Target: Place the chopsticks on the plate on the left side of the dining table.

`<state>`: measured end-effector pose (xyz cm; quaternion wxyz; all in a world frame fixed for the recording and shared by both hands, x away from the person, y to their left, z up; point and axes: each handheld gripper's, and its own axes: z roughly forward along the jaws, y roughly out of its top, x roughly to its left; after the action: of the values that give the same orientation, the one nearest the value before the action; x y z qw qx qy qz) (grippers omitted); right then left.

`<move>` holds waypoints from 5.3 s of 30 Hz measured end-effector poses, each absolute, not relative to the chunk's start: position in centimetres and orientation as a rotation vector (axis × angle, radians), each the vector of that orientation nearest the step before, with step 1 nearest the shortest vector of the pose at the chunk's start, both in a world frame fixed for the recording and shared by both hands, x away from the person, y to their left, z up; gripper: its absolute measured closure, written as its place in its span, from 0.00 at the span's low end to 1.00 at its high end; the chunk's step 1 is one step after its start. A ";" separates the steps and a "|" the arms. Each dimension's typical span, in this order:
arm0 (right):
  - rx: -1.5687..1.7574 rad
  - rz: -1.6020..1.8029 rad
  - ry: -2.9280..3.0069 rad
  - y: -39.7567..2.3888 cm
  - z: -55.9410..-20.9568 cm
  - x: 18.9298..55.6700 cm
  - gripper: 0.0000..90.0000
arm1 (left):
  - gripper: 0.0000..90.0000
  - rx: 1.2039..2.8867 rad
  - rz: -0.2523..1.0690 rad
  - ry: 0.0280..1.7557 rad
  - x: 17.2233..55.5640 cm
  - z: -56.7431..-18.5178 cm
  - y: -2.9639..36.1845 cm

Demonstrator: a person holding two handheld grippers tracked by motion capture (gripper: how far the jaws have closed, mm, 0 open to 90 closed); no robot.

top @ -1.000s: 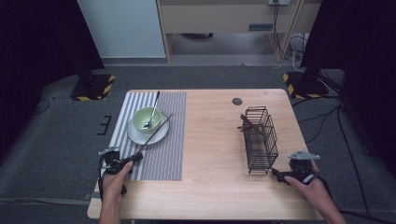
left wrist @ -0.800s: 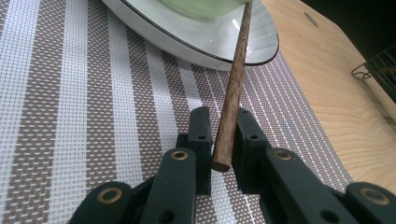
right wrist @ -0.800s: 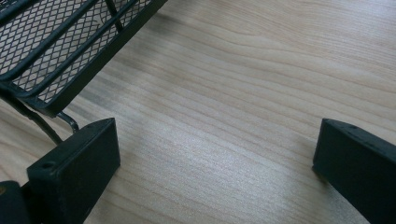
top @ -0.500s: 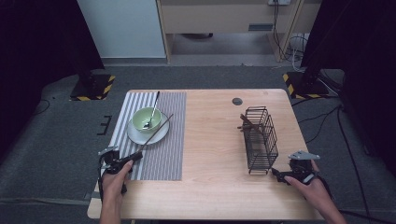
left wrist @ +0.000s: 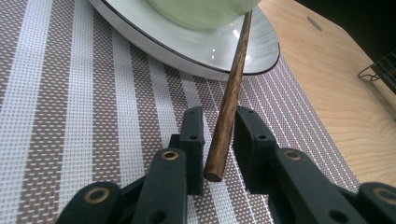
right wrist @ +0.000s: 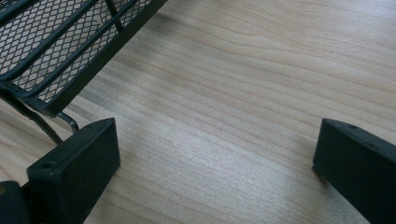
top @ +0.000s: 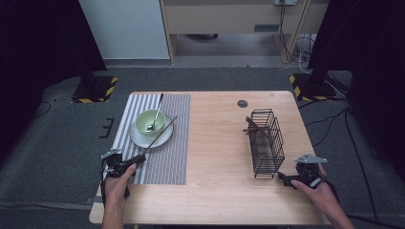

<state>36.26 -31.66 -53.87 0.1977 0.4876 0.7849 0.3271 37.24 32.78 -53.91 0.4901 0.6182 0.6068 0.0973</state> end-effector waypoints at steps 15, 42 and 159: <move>1.364 0.916 2.197 -31.7 -53.9 36.3 0.01 | 0.60 1.437 0.393 1.415 36.9 -52.6 33.0; 1.361 0.918 2.203 -31.7 -53.9 36.2 0.01 | 0.59 1.636 0.353 1.169 37.1 -49.0 23.8; 1.356 0.915 2.202 -31.7 -53.9 36.2 0.01 | 0.68 1.785 0.238 0.867 43.2 -39.2 1.0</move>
<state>36.17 -31.70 -53.86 0.1977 0.4845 0.7869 0.3270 43.22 1.05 -39.18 0.5409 0.7511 0.3649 0.1002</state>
